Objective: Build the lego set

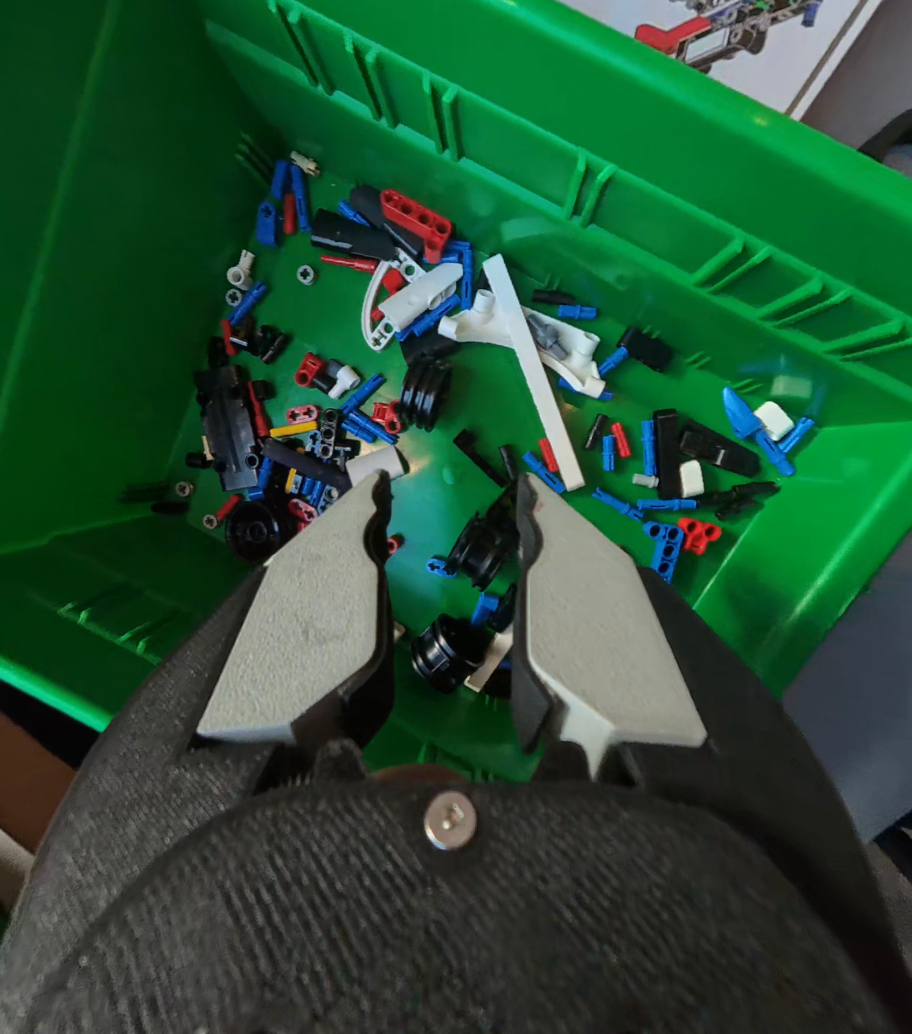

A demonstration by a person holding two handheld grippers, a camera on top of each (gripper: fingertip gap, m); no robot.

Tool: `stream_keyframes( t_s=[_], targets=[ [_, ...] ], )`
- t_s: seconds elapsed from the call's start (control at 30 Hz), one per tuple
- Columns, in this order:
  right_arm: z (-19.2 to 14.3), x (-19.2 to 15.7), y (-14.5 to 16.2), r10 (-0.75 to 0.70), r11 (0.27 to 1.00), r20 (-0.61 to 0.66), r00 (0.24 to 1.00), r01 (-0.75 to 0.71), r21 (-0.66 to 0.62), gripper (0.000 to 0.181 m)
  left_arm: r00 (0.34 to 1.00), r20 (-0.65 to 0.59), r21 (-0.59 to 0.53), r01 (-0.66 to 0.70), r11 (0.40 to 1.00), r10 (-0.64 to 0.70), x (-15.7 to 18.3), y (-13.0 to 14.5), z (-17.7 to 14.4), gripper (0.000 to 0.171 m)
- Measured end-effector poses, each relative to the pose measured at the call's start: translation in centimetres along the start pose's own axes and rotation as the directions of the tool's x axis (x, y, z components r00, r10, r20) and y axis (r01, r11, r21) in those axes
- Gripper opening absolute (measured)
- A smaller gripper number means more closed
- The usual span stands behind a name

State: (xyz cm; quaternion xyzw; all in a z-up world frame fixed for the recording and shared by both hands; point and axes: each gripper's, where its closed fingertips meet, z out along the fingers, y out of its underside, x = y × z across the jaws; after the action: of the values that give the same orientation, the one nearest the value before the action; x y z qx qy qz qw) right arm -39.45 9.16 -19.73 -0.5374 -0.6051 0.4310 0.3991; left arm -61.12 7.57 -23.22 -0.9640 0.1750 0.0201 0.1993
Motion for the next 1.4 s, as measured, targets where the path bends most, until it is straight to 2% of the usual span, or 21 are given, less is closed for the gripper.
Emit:
stream_keyframes(
  t_s=[0.03,0.1,0.2,0.27,0.3,0.43,0.47,0.5,0.57,0.7,0.87,0.97,1.0,1.1,1.17,1.23,1.27,1.33,1.4],
  targets=[
    [0.0,0.0,0.0,0.0,1.0,0.006,1.0,0.0,0.007,0.036,1.0,-0.027,-0.012,-0.011,1.0,0.01,0.4,0.0,0.3,0.044],
    [0.2,0.2,0.1,-0.006,1.0,0.004,1.0,0.006,0.014,0.036,0.982,-0.186,0.002,-0.039,0.999,0.039,2.7,-0.5,0.5,0.05],
    [0.7,0.8,0.5,-0.005,1.0,0.005,1.0,0.005,0.004,0.036,0.911,-0.396,0.039,-0.11,0.993,0.117,5.7,-1.1,0.1,0.057],
    [0.9,1.3,0.5,0.009,1.0,0.009,1.0,-0.009,0.004,0.036,0.853,-0.495,0.042,-0.166,0.985,0.165,7.3,-0.8,-0.1,0.05],
    [1.0,1.5,0.5,0.019,1.0,0.01,1.0,-0.019,0.005,0.036,0.847,-0.504,-0.001,-0.194,0.981,0.167,7.4,-0.2,0.3,0.05],
    [1.5,2.1,0.5,0.034,0.999,0.013,0.999,-0.034,0.004,0.035,0.859,-0.482,-0.172,-0.288,0.942,0.174,7.0,2.2,2.1,0.063],
    [1.6,2.2,0.6,0.029,1.0,0.009,1.0,-0.029,-0.007,0.036,0.883,-0.429,-0.216,-0.305,0.928,0.19,6.2,2.8,2.9,0.063],
    [1.7,2.3,0.8,0.024,1.0,0.004,1.0,-0.024,-0.02,0.036,0.911,-0.345,-0.223,-0.312,0.923,0.225,5.0,2.7,3.5,0.039],
    [1.7,2.3,0.9,0.018,0.999,-0.006,1.0,-0.018,-0.028,0.035,0.942,-0.193,-0.275,-0.322,0.906,0.276,2.5,3.0,4.0,0.045],
    [1.5,2.4,0.6,0.03,0.999,-0.028,0.999,-0.03,-0.012,0.034,0.962,-0.081,-0.279,-0.274,0.92,0.262,0.2,2.5,4.0,0.049],
    [1.3,1.8,0.2,0.02,1.0,-0.038,0.999,-0.02,0.0,0.033,0.98,0.047,-0.16,-0.184,0.97,0.194,-3.1,0.4,2.3,0.047],
    [1.4,1.5,0.4,0.028,1.0,-0.031,0.999,-0.029,-0.005,0.033,0.989,0.078,-0.245,-0.105,0.964,0.127,-4.6,1.8,2.6,0.057],
    [1.5,1.4,0.4,0.032,0.999,-0.03,0.999,-0.032,-0.004,0.033,0.989,0.084,-0.276,-0.094,0.957,0.121,-4.8,2.4,2.9,0.056],
    [1.5,1.5,0.5,0.029,1.0,-0.031,0.999,-0.029,-0.007,0.033,0.987,0.04,-0.369,-0.13,0.92,0.156,-4.1,3.8,3.5,0.052],
    [1.6,1.5,0.6,0.034,0.999,-0.03,0.999,-0.035,-0.01,0.032,0.981,-0.038,-0.407,-0.191,0.893,0.192,-2.6,4.5,3.7,0.049],
    [1.6,1.7,0.8,0.043,0.999,-0.03,0.999,-0.043,-0.012,0.033,0.971,-0.067,-0.393,-0.238,0.888,0.231,-1.9,4.2,3.7,0.047],
    [1.6,1.7,0.8,0.046,0.999,-0.03,0.999,-0.046,-0.011,0.032,0.967,-0.118,-0.375,-0.255,0.891,0.227,-1.0,4.0,3.8,0.054],
    [1.7,1.8,0.8,0.051,0.999,-0.028,0.998,-0.051,-0.007,0.032,0.952,-0.241,-0.338,-0.264,0.903,0.188,1.0,3.7,3.6,0.049],
    [1.8,1.8,0.8,0.054,0.999,-0.026,0.998,-0.054,-0.001,0.032,0.97,-0.158,-0.314,-0.225,0.922,0.183,-0.5,2.8,3.7,0.05]
  ],
)
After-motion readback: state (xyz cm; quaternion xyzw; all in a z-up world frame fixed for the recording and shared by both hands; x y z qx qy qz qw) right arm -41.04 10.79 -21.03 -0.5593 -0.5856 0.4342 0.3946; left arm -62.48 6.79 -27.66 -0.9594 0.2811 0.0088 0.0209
